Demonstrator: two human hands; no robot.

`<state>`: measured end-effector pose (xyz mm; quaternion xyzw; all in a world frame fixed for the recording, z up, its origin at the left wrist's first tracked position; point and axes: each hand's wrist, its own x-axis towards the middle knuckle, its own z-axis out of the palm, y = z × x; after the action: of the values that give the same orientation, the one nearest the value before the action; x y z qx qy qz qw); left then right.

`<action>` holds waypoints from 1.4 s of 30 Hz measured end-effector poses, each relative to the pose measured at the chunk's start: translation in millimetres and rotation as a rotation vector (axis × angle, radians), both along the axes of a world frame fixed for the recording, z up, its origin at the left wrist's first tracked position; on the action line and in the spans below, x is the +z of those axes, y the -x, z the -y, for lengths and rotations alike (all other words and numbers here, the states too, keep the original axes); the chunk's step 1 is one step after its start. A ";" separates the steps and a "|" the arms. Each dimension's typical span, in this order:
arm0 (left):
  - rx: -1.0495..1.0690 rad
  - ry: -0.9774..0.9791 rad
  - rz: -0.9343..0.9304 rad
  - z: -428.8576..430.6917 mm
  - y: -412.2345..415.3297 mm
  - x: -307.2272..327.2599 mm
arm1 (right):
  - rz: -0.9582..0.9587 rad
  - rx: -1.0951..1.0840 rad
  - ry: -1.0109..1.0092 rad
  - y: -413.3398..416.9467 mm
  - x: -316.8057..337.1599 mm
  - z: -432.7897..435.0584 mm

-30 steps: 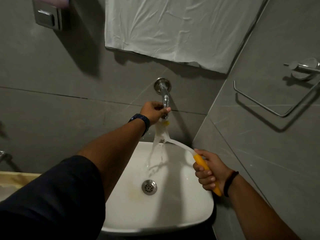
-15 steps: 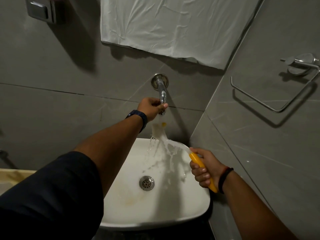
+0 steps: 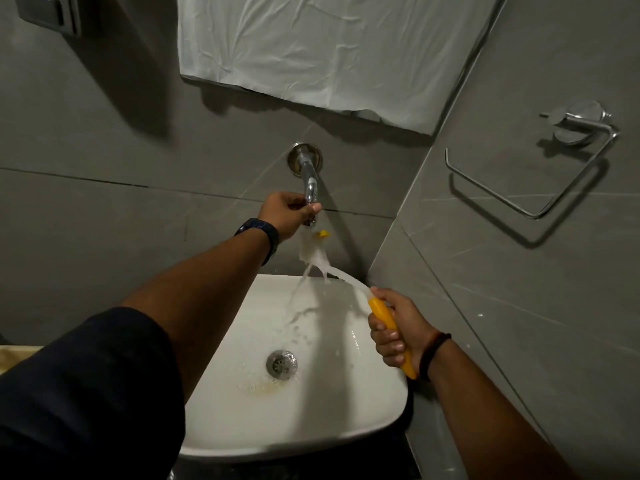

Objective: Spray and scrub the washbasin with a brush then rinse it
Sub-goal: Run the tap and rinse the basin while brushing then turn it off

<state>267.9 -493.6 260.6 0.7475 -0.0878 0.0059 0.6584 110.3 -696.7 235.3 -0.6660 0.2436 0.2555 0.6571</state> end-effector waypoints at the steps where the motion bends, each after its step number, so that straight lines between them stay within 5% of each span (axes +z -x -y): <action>1: 0.001 0.006 0.002 -0.3 -0.1 -0.1 | -0.004 0.006 0.040 -0.2 -1.1 -0.4; 7: 0.012 -0.006 0.029 -0.3 0.6 -1.3 | 0.371 0.099 0.749 -7.1 -23.7 -13.6; 10: 0.065 -0.058 0.013 5.6 2.2 -1.1 | 0.416 0.083 0.761 -9.2 -31.6 -13.6; 14: 0.351 -0.575 0.187 21.8 10.9 3.1 | 0.435 0.116 0.830 -8.6 -31.4 -10.6; 17: 0.410 -0.764 0.260 25.7 12.6 6.4 | 0.480 0.156 0.930 -4.3 -26.7 -5.1; 26: 0.257 -0.784 0.563 13.7 0.9 -5.7 | 0.581 0.271 1.305 4.4 -18.6 5.1; 42: 0.212 -0.797 0.601 8.4 -0.9 -6.4 | 0.582 0.288 1.404 -4.8 -26.1 3.5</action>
<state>268.8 -502.0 254.2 0.9106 -0.1925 0.2535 0.2637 115.0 -700.2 209.1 -0.9920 0.0771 -0.0611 0.0786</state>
